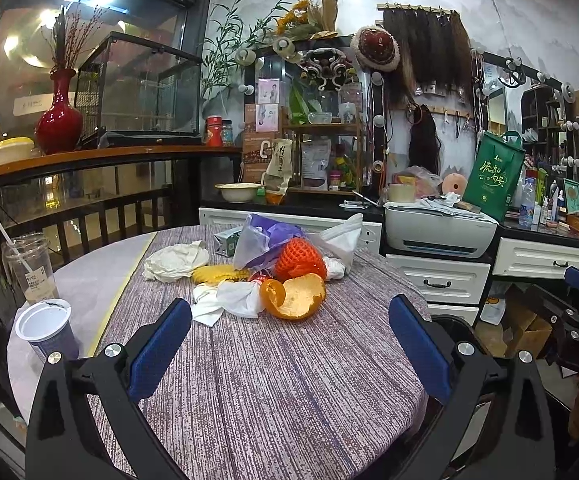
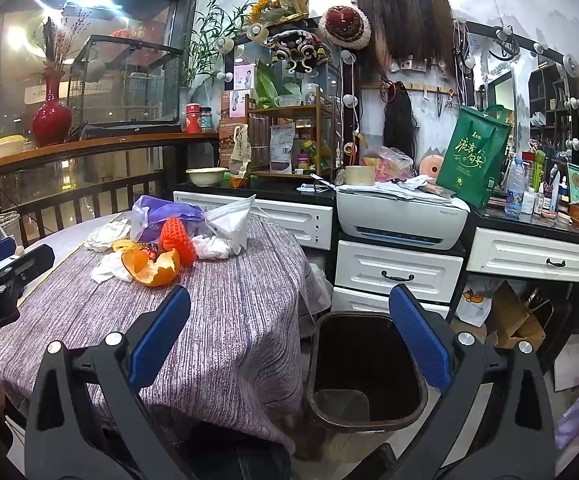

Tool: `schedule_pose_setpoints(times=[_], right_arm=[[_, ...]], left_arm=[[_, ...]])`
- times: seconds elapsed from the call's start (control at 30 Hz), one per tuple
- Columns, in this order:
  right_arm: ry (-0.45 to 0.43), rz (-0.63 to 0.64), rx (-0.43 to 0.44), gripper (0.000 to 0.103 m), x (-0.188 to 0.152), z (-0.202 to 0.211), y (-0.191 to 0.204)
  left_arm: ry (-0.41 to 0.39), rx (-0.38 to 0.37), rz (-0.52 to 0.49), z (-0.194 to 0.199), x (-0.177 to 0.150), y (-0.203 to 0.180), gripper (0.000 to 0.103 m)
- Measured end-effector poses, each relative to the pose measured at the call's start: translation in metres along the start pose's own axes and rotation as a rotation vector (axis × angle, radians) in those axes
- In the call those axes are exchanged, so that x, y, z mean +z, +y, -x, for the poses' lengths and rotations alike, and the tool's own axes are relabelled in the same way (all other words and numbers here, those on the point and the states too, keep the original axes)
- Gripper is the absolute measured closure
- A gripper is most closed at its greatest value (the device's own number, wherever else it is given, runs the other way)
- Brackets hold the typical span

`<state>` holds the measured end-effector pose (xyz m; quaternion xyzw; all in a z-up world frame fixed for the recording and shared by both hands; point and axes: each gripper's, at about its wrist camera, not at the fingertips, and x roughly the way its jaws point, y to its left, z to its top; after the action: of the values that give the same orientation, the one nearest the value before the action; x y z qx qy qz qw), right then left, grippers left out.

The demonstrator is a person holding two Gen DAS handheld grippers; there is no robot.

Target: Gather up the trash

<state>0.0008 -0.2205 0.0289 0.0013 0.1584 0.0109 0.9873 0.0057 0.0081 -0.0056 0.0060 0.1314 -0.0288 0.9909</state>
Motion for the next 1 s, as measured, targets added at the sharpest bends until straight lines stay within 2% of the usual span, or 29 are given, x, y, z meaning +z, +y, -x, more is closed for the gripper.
schedule_pose_setpoints(times=[1.0], right_arm=[[0.008, 0.002, 0.010, 0.005, -0.0035, -0.0009, 0.0059]], left_arm=[[0.004, -0.001, -0.001, -0.0006, -0.0034, 0.0006, 0.005]])
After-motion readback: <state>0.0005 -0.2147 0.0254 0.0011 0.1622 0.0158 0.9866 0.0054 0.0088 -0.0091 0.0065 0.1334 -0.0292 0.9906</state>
